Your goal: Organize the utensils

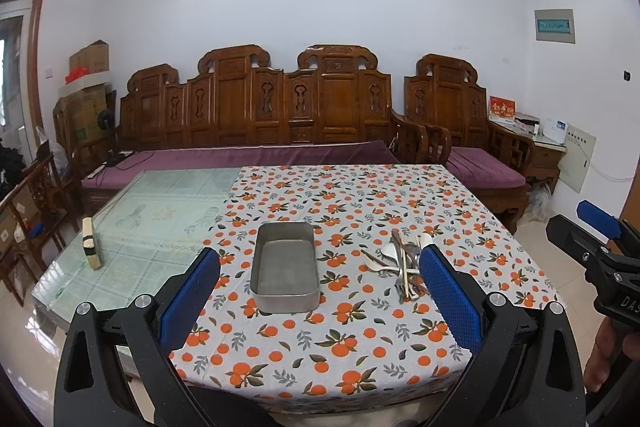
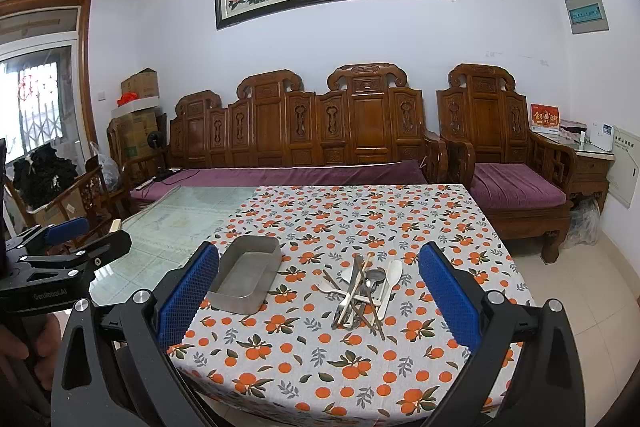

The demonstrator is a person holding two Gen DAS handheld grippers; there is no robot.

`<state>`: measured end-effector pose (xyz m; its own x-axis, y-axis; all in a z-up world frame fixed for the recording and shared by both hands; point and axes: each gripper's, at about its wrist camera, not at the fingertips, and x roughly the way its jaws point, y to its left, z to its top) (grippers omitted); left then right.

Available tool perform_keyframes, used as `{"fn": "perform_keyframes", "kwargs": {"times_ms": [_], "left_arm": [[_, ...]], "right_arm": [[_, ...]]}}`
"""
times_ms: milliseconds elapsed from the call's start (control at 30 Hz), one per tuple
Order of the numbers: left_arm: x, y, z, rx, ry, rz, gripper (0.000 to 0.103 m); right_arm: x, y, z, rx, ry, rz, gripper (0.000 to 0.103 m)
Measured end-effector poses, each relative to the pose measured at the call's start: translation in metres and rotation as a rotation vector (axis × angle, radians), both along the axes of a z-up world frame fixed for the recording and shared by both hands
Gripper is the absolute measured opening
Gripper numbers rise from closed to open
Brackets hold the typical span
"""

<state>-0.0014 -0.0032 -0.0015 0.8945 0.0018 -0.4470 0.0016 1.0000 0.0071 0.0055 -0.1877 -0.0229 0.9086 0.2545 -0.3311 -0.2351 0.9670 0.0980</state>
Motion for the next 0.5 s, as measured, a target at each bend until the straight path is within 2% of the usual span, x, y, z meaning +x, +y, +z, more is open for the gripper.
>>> {"fn": "perform_keyframes", "kwargs": {"times_ms": [500], "left_arm": [[0.0029, -0.0033, 0.0000, 0.000, -0.003, -0.002, 0.097]], "right_arm": [[0.0012, 0.0014, 0.0012, 0.001, 0.001, -0.001, 0.101]]}}
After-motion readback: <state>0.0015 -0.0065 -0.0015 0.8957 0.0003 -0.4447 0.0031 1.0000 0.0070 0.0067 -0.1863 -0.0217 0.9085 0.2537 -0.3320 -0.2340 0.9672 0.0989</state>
